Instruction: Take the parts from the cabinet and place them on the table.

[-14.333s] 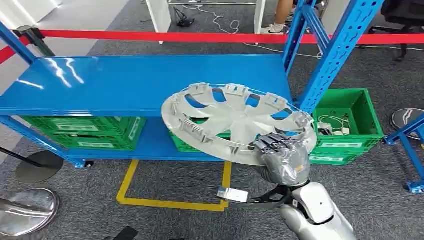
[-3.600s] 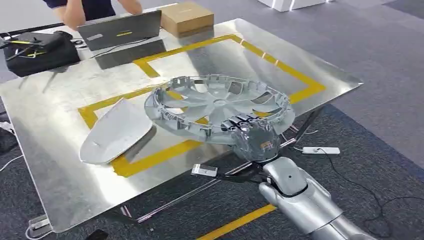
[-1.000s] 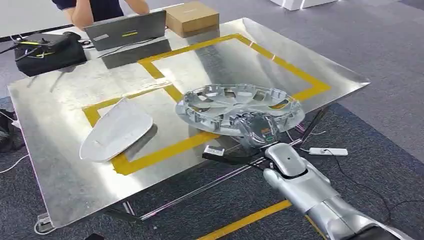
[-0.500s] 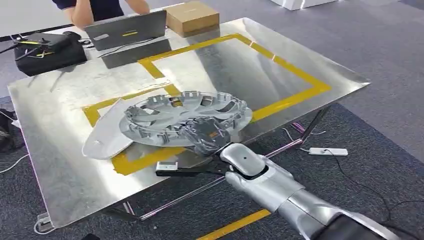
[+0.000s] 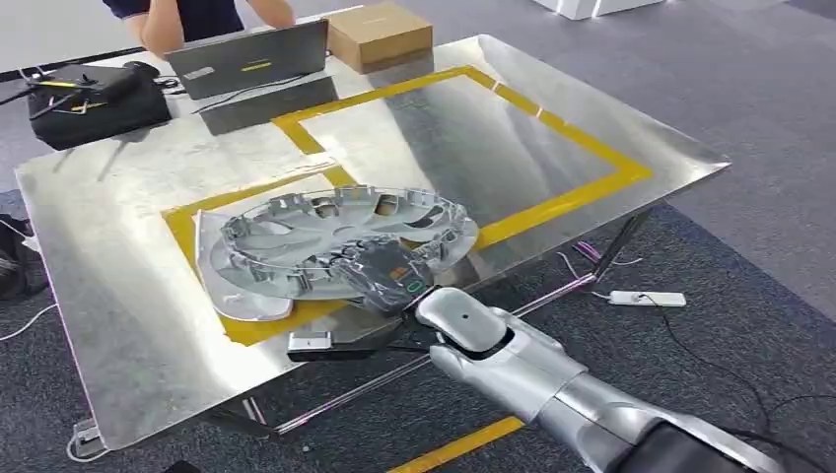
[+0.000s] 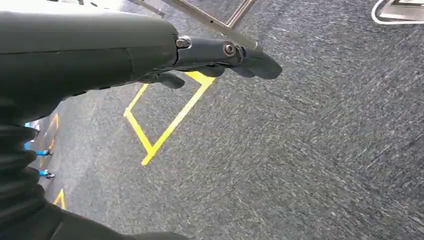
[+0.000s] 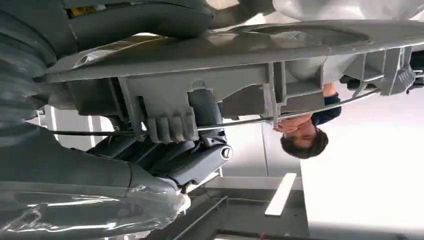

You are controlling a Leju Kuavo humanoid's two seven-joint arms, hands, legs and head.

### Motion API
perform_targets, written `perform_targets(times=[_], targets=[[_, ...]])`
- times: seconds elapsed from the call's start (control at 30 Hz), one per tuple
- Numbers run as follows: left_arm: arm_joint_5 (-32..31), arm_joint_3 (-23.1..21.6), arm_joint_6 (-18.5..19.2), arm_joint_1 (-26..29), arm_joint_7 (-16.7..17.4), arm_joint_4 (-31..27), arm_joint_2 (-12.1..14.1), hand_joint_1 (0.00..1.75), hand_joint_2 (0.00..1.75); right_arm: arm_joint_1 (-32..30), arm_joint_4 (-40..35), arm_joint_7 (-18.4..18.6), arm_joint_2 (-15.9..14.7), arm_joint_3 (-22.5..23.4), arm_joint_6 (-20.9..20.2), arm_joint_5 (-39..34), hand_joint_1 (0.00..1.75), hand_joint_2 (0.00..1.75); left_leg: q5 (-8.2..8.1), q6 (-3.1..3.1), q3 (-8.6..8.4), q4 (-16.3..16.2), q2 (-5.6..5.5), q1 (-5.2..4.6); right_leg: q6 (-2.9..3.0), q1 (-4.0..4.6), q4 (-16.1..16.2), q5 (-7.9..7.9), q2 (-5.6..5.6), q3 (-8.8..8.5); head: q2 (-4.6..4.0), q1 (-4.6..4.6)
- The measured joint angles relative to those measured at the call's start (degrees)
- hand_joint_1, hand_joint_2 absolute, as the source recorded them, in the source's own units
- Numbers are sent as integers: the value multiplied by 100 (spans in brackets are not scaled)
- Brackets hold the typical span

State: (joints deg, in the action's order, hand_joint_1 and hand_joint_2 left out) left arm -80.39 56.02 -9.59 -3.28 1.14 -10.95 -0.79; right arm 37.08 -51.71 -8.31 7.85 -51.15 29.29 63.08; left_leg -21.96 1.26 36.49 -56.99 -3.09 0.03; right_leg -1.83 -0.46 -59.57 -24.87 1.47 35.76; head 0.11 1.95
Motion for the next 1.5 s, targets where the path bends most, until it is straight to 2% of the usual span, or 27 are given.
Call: perform_targets(times=[0.27,0.53,0.67,1.0,1.5], targets=[[4,-2,4,2,-7,0,0,0,175,37,-15,236,-81,-181,-201,52,175,175,0,0,0,0,0,0,0,0,0,0,0,2,0,0],[9,-2,2,12,-13,0,-2,0,175,-91,-20,496,-494,-192,101,50,175,175,-1,-2,0,0,0,0,-2,-2,11,1,0,-2,0,-2],[9,-2,-9,26,-46,0,-2,0,175,-233,-15,544,-743,-86,227,92,175,175,-2,-3,0,0,0,0,-4,-2,15,3,0,-4,0,0],[18,2,-94,42,-28,0,-2,0,175,-610,-20,612,-1141,476,339,138,175,175,-5,-7,3,0,0,0,-5,-2,16,3,-1,-4,0,0],[59,33,-147,46,90,0,-7,0,175,-843,-136,627,-1285,802,402,299,175,175,-6,-8,3,0,0,0,-5,-2,16,2,-1,-4,0,0]])
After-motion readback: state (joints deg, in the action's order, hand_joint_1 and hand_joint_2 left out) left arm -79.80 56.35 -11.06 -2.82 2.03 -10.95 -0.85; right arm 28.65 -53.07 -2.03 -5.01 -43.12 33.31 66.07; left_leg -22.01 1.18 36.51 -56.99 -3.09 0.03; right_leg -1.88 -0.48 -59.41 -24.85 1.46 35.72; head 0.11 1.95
